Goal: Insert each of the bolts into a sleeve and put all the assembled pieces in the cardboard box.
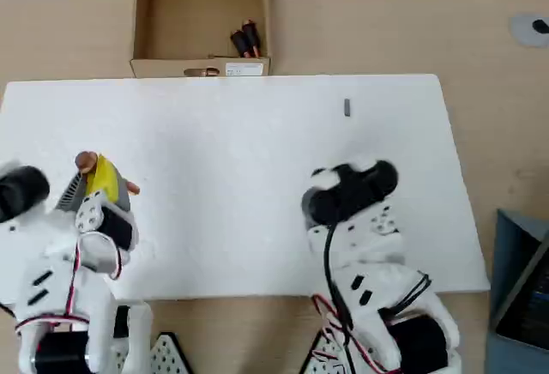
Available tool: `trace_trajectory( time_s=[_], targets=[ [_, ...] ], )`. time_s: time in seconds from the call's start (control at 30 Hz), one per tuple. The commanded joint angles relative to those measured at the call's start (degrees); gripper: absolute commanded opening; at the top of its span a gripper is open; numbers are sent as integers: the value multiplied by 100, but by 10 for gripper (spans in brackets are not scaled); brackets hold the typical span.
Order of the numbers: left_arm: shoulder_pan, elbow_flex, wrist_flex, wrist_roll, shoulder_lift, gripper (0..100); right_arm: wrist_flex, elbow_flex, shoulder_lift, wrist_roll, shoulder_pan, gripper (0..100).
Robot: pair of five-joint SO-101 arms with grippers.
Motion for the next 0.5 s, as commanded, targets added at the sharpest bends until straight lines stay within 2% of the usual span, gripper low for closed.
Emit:
trace_trajectory(
  time_s=[0.0, 0.13, 0.27, 0.47],
  targets=[
    [44, 35, -158, 536, -48, 2, -176, 356, -479, 9, -303, 9],
    [290, 62, -167, 1196, -110, 2, -457, 629, -743, 9, -576, 9],
    [1037, 35, -237, 1424, -110, 2, -844, 866, -716, 9, -954, 9],
    [2004, 35, -1037, 1503, -110, 2, -1222, 1121, -734, 360, -1692, 9]
  ],
)
